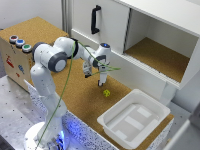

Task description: Grasp the purple block and turn it left

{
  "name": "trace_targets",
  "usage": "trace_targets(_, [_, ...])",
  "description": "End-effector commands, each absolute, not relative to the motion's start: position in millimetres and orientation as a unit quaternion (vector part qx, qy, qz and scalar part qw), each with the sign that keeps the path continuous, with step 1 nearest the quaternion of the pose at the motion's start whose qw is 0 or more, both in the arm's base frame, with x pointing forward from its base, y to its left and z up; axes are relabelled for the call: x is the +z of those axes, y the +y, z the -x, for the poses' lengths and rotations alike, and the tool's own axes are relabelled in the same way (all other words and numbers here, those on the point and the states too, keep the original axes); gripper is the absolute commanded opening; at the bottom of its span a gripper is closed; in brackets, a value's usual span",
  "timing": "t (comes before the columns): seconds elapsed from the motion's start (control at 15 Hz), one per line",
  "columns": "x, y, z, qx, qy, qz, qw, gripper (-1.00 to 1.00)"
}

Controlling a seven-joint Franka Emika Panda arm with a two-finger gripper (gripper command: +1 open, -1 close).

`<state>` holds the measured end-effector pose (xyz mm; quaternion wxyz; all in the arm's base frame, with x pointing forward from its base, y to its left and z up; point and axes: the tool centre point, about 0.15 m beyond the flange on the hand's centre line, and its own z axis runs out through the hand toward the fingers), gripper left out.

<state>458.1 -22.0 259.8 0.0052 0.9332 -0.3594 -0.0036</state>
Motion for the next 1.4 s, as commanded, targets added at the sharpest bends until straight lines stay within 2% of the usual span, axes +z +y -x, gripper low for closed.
trace_targets(0.0, [309,-3,-444,-0.044,-0.264,-0.962,0.054,-1.00])
trace_targets(0.53, [284,9,-438,0.001,0.074,-0.996,0.053,-1.00])
trace_targets(0.93, [270,3,-462,0.023,0.284,-0.955,0.084,-1.00])
trace_targets(1.33, [250,-4,-451,0.004,0.448,-0.893,0.041,-1.00])
